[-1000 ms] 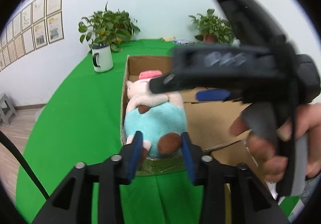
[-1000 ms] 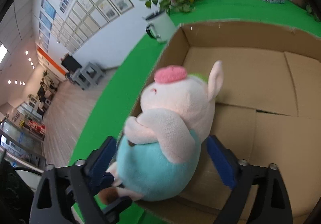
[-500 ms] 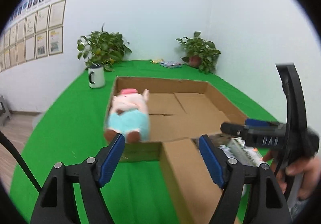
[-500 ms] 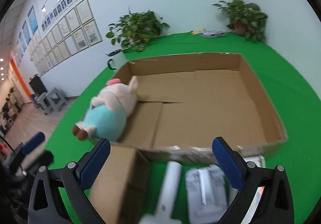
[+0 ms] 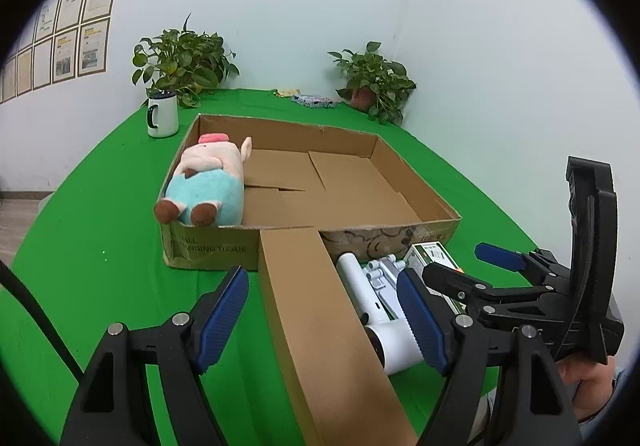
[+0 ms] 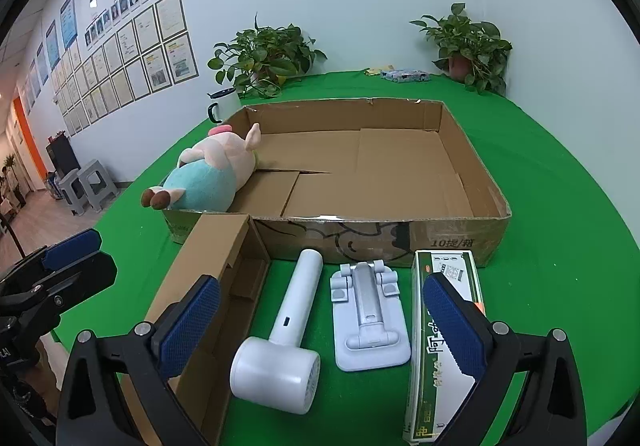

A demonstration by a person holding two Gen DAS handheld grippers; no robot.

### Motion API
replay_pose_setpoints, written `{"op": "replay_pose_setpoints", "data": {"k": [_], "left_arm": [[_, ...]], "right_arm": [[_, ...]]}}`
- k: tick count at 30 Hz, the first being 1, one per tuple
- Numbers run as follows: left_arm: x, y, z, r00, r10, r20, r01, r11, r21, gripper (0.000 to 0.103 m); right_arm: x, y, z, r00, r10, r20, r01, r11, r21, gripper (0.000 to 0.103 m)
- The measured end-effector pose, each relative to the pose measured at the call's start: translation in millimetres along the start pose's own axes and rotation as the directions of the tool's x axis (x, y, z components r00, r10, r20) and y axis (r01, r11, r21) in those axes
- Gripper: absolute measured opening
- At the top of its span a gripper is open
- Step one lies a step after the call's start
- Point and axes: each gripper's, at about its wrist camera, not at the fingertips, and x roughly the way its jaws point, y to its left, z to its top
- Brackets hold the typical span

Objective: Organize objects
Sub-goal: 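Grasp the long cardboard insert tray with the left gripper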

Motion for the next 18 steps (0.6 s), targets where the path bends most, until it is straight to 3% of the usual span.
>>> {"op": "replay_pose_setpoints", "data": {"k": [3,6,9,11,14,16,18], "left_arm": [[2.6,3.5,-3.9,1.0,-0.014,-0.021,0.014,1.0,-0.007,0.076],[8.4,7.2,-5.9,0.999,-0.026,-0.043,0.025,1.0,-0.02,0.076],[10.1,6.0,-13.7,0.997,-0.036,-0.067,0.035,0.999,-0.022,0.076],[13.0,4.4,-18.9,0.995,-0.041,-0.089,0.039,0.999,-0.018,0.076],[12.9,-0.4,-24.6,0.993,-0.046,-0.111,0.045,0.999,-0.006,0.076],[11.7,-2.2,-26.0,0.993,-0.042,-0.113,0.042,0.999,-0.005,0.076],[9.3,-1.1,-27.3,0.993,-0.04,-0.114,0.039,0.999,-0.008,0.076]], "right_arm": [[-4.4,-0.3,-4.7,0.999,0.045,-0.005,-0.045,0.999,0.009,0.102],[-11.9,1.9,-19.1,0.988,0.152,-0.017,-0.152,0.988,0.001,0.102],[-16.6,14.3,-39.7,0.956,0.284,-0.069,-0.286,0.958,-0.032,0.102],[-18.1,27.1,-55.1,0.917,0.379,-0.122,-0.386,0.922,-0.038,0.1],[-14.8,43.0,-75.3,0.853,0.487,-0.187,-0.497,0.868,-0.005,0.087],[-11.3,52.9,-84.1,0.846,0.489,-0.211,-0.502,0.865,-0.009,0.062],[-12.8,61.7,-87.8,0.844,0.494,-0.209,-0.511,0.859,-0.032,0.048]]}}
